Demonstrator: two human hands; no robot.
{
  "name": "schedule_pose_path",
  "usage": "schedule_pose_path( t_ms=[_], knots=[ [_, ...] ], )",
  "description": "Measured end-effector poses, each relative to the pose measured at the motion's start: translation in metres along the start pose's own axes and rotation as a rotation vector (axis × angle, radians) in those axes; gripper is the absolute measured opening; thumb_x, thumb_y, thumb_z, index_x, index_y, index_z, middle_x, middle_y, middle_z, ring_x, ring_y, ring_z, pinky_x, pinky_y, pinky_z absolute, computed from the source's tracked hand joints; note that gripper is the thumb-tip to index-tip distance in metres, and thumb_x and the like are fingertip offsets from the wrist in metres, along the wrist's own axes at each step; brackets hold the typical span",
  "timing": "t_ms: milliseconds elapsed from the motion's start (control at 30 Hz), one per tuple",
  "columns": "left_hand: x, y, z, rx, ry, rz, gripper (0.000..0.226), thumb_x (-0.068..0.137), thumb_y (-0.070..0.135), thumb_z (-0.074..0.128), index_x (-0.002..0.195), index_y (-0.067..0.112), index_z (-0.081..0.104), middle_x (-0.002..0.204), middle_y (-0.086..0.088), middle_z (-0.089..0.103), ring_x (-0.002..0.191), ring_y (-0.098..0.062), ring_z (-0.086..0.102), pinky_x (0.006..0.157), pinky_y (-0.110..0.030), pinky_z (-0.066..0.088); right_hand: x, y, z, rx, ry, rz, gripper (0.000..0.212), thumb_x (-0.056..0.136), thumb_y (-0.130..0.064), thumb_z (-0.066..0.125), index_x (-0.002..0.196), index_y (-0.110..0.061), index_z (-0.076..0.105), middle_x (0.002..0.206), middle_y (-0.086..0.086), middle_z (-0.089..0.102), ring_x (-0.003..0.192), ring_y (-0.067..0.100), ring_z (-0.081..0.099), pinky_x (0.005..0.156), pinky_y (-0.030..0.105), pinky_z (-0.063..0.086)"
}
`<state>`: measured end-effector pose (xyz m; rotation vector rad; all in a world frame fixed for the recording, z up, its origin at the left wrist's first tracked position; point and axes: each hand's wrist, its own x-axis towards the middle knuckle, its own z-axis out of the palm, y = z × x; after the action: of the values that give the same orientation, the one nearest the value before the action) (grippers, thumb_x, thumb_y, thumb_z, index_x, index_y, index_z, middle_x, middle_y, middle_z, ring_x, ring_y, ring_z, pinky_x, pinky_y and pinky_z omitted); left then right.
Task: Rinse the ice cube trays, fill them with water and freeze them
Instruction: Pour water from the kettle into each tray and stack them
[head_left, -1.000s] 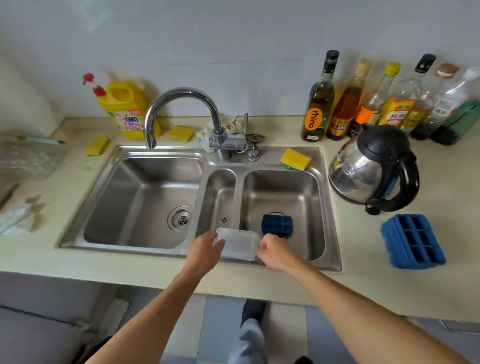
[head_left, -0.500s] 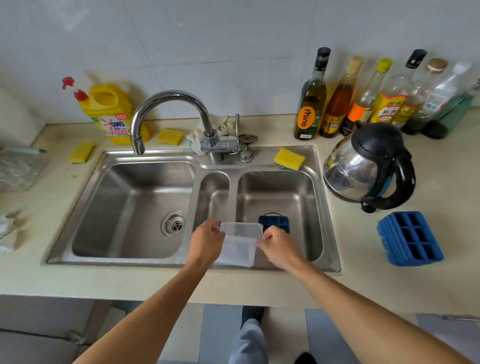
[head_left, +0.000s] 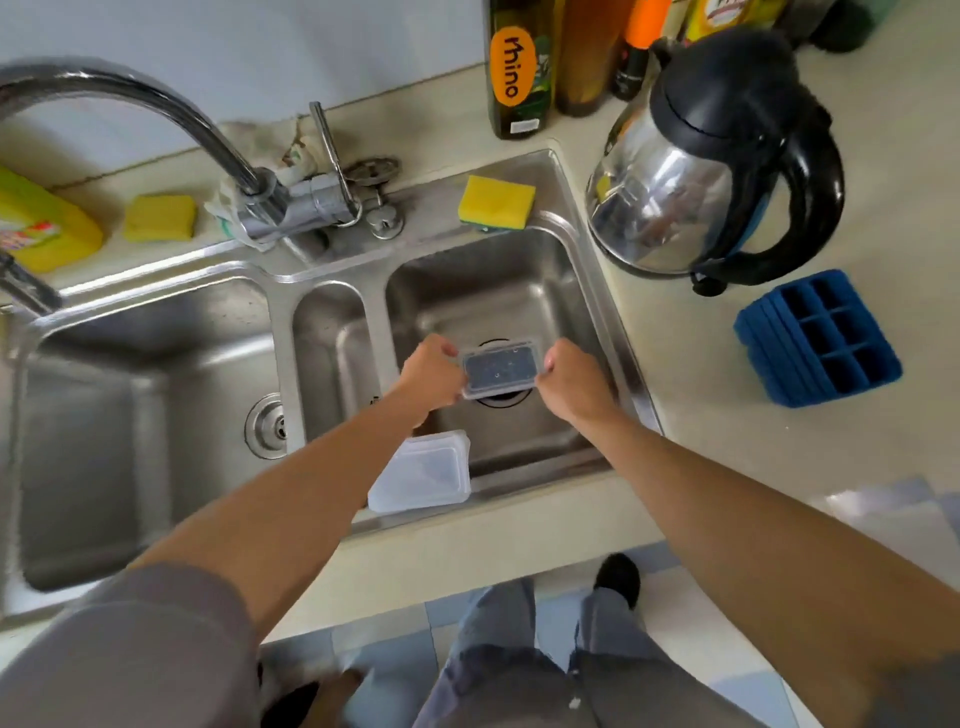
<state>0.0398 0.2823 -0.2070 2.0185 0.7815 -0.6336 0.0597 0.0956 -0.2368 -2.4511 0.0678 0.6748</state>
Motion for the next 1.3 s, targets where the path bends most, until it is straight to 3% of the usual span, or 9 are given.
schedule_pose_path(
  t_ms=[100, 367, 500, 600, 800, 900, 1100, 1233, 1300],
  knots=[
    [0.027, -0.004, 0.008, 0.088, -0.037, -0.032, 0.033, 0.092, 0.001, 0.066, 0.122, 0.013, 0.055, 0.116, -0.019, 0.064, 0.102, -0.035, 0.069, 0.092, -0.048, 0.059, 0.019, 0.003, 0.018, 0.004, -0.023, 0.028, 0.010, 0.095, 0.001, 0.056, 0.098, -0.008, 0.051, 0.088, 0.007, 0.057, 0.083, 0.027, 0.058, 0.066, 0.033, 0.041],
    [0.074, -0.017, 0.024, 0.270, -0.064, -0.028, 0.028, 0.098, 0.008, 0.057, 0.125, 0.003, 0.055, 0.118, -0.020, 0.064, 0.108, -0.036, 0.066, 0.094, -0.044, 0.056, 0.059, 0.013, 0.047, -0.079, -0.053, 0.052, 0.014, 0.096, -0.006, 0.059, 0.096, -0.013, 0.047, 0.095, 0.009, 0.059, 0.082, 0.028, 0.056, 0.067, 0.033, 0.040],
    [0.086, -0.021, 0.031, 0.300, -0.055, -0.022, 0.032, 0.096, 0.006, 0.058, 0.127, 0.005, 0.052, 0.115, -0.015, 0.059, 0.095, -0.027, 0.058, 0.078, -0.036, 0.049, 0.067, 0.020, 0.054, -0.097, -0.088, 0.062, 0.017, 0.096, -0.013, 0.065, 0.109, -0.011, 0.055, 0.108, 0.012, 0.066, 0.089, 0.029, 0.060, 0.069, 0.031, 0.040],
    [0.092, -0.024, 0.034, 0.310, -0.021, -0.012, 0.030, 0.095, 0.006, 0.058, 0.125, 0.005, 0.051, 0.120, -0.016, 0.060, 0.094, -0.025, 0.055, 0.077, -0.033, 0.043, 0.071, 0.025, 0.057, -0.085, -0.081, 0.065, 0.017, 0.098, -0.017, 0.063, 0.113, -0.008, 0.059, 0.108, 0.012, 0.068, 0.087, 0.027, 0.061, 0.069, 0.031, 0.041],
    [0.099, -0.024, 0.038, 0.289, -0.026, -0.068, 0.026, 0.096, 0.004, 0.059, 0.120, -0.003, 0.062, 0.119, -0.024, 0.064, 0.098, -0.036, 0.068, 0.074, -0.035, 0.054, 0.079, 0.025, 0.058, -0.040, -0.051, 0.111, 0.021, 0.102, -0.022, 0.056, 0.114, -0.006, 0.059, 0.109, 0.015, 0.067, 0.082, 0.025, 0.054, 0.070, 0.034, 0.042],
    [0.101, -0.025, 0.039, 0.245, -0.027, -0.102, 0.025, 0.094, 0.001, 0.058, 0.119, -0.004, 0.063, 0.115, -0.025, 0.066, 0.095, -0.039, 0.070, 0.082, -0.040, 0.060, 0.083, 0.024, 0.058, -0.022, -0.076, 0.139, 0.021, 0.102, -0.020, 0.054, 0.114, -0.005, 0.062, 0.108, 0.015, 0.067, 0.086, 0.028, 0.058, 0.072, 0.034, 0.044],
    [0.103, -0.029, 0.041, 0.188, -0.028, -0.137, 0.020, 0.096, 0.004, 0.062, 0.116, 0.001, 0.065, 0.106, -0.021, 0.069, 0.088, -0.036, 0.072, 0.079, -0.045, 0.063, 0.082, 0.027, 0.060, 0.011, -0.077, 0.174, 0.012, 0.101, -0.018, 0.054, 0.092, -0.013, 0.060, 0.077, -0.002, 0.056, 0.082, 0.028, 0.059, 0.065, 0.031, 0.039],
    [0.105, -0.028, 0.038, 0.174, -0.047, -0.164, 0.022, 0.098, 0.009, 0.062, 0.118, 0.000, 0.066, 0.107, -0.021, 0.070, 0.089, -0.038, 0.073, 0.078, -0.047, 0.064, 0.086, 0.024, 0.058, -0.002, -0.130, 0.230, 0.025, 0.103, -0.023, 0.055, 0.108, -0.003, 0.069, 0.107, 0.018, 0.070, 0.100, 0.039, 0.066, 0.075, 0.036, 0.047],
    [0.106, -0.027, 0.038, 0.164, -0.060, -0.177, 0.022, 0.099, 0.009, 0.062, 0.119, 0.000, 0.066, 0.109, -0.021, 0.069, 0.090, -0.038, 0.073, 0.079, -0.047, 0.063, 0.087, 0.022, 0.056, 0.014, -0.139, 0.238, 0.024, 0.103, -0.024, 0.055, 0.110, -0.006, 0.070, 0.105, 0.017, 0.069, 0.097, 0.038, 0.068, 0.080, 0.044, 0.057]
  ],
)
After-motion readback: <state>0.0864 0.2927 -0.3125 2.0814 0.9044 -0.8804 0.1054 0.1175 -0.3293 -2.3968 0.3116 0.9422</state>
